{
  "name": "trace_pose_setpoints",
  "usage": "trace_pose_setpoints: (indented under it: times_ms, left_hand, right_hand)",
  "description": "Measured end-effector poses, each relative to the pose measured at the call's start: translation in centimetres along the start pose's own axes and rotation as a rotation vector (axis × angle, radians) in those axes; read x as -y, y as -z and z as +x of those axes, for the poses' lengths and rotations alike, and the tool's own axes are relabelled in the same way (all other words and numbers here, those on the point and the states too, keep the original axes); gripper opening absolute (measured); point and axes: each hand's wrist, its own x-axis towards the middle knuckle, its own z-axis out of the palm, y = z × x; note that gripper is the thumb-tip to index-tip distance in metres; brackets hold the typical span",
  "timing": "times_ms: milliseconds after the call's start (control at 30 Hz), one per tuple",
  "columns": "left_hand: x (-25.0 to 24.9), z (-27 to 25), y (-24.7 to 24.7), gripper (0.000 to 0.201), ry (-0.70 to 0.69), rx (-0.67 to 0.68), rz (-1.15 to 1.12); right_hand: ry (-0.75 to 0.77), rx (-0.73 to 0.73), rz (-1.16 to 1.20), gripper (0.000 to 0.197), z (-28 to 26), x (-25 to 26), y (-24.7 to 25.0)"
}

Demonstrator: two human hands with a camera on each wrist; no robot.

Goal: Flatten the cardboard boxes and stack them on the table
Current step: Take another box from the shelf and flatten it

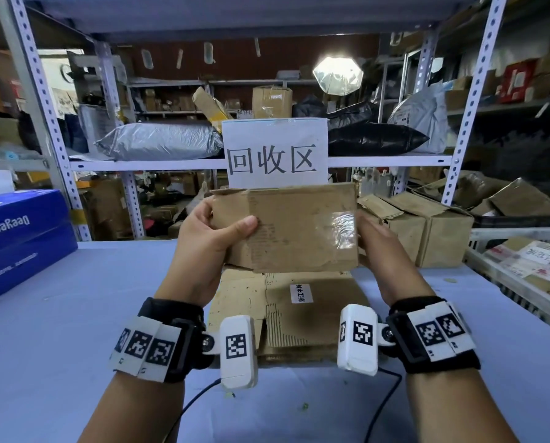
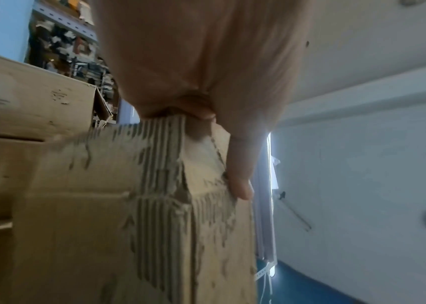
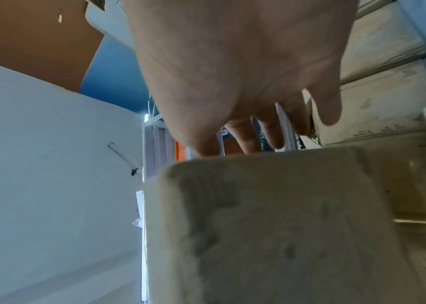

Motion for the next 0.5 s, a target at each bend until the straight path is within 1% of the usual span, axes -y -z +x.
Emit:
trace_pose_setpoints:
  times_ms: [100, 167, 233, 300, 400, 500]
  left_hand:
    - [0.8, -0.1, -0.3, 0.045, 0.013, -0.025, 0.030]
    - [1.2, -0.2, -0.1, 0.050, 0.040, -0.050, 0.041]
    - [1.4, -0.3, 0.2, 0.051, 0.054, -0.078, 0.071]
    - [1.6, -0.2, 0.4, 0.045, 0.045, -0.094, 0.124]
    - [1.7, -0.2, 0.3, 0.039, 0.025, -0.120, 0.195]
    - [1.8, -0.4, -0.2, 0.031, 0.026, -0.097, 0.195]
  right_hand:
    - [0.027, 0.053, -0.087, 0.066, 0.0, 0.1, -0.3]
    - [0.092, 0.129, -0.142, 0.070, -0.2, 0.0, -0.6]
    - [0.138, 0.138, -0.215, 0.072, -0.3, -0.1, -1.0]
    - [0.163, 0.092, -0.276, 0.079, -0.4, -0.5, -1.4]
    - [0.211, -0.038, -0.350, 0.079, -0.7, -0.8, -2.4]
    - [0.311, -0.186, -0.442, 0.076, -1.1, -0.7, -3.2]
